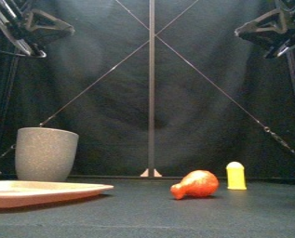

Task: Pick the drumstick then place it on the pink plate
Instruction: Pick the drumstick

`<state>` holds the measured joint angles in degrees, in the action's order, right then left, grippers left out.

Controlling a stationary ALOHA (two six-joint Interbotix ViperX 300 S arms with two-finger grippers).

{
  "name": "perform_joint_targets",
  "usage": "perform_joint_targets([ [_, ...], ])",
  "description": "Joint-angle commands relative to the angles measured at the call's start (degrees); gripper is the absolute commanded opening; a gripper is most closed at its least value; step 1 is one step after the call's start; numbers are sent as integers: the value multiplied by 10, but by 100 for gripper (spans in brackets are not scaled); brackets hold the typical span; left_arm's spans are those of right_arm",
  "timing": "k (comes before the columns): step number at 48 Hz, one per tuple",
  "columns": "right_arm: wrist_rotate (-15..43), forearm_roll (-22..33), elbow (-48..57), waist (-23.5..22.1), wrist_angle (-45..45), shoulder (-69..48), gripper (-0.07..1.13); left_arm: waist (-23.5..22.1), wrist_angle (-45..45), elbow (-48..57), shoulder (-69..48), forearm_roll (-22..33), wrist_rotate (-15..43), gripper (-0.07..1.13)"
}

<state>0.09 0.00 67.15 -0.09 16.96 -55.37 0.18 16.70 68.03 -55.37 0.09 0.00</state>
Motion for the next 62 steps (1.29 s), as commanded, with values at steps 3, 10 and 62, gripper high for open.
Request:
perform_joint_targets([
  [3, 8, -1, -3, -3, -4, 25, 9, 1, -18, -10, 8, 1, -1, 6],
  [10, 11, 3, -17, -3, -10, 75, 9, 3, -47, -9, 8, 3, -1, 6],
  [62, 11, 31, -303, 46, -206, 512, 78, 12, -54, 6, 8, 10, -1, 6],
])
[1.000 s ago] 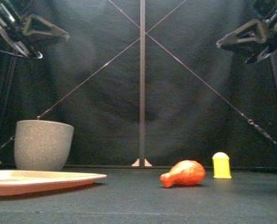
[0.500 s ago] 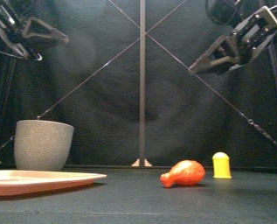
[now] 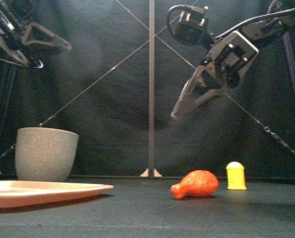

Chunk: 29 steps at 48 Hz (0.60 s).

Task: Pick the drumstick then place it on the pink plate
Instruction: Pick the drumstick

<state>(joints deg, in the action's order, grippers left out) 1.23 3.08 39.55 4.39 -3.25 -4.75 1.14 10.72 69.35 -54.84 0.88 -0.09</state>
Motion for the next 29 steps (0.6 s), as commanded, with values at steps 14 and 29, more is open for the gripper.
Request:
perform_joint_targets([
  [14, 0, 0, -53, 9, -68, 53, 87, 8, 5, -4, 3, 2, 0, 6],
  [29, -2, 1, -60, 27, -140, 71, 87, 12, 10, 0, 4, 2, 0, 6],
])
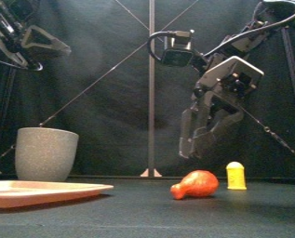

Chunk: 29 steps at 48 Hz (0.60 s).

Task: Pick the drumstick then place it on the pink plate
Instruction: Pick the drumstick

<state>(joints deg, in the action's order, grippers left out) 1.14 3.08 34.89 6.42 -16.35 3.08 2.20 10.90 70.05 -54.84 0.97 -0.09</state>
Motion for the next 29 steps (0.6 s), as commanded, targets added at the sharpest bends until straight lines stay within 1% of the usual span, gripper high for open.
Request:
perform_joint_targets([
  [1, -1, 0, -13, 7, -10, -5, 87, 3, 9, -7, 3, 1, 0, 6],
  [29, -6, 11, -43, 9, -24, 63, 87, 10, 15, 2, 3, 3, -1, 6],
])
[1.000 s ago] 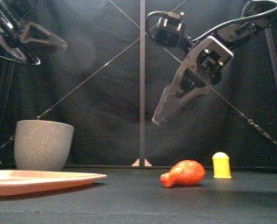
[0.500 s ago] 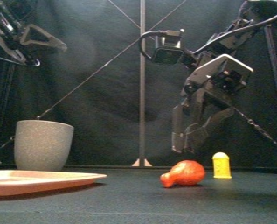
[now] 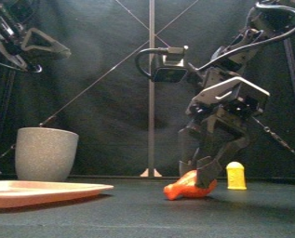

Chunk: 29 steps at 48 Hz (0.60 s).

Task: Pick the drumstick then place it on the pink plate
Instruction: Pick the drumstick

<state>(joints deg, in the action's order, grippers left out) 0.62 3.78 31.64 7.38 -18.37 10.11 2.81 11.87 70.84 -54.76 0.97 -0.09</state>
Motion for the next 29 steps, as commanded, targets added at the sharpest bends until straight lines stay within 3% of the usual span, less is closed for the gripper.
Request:
perform_joint_targets([
  [1, -1, 4, -11, -1, -4, -7, 87, 4, 4, -4, 2, 4, -1, 6],
  [19, 5, -3, -11, -1, -7, 15, 86, 11, 4, -1, 2, 9, 0, 6],
  [29, 6, -8, -12, 1, -7, 11, 74, 11, 5, -1, 2, 9, 0, 6],
])
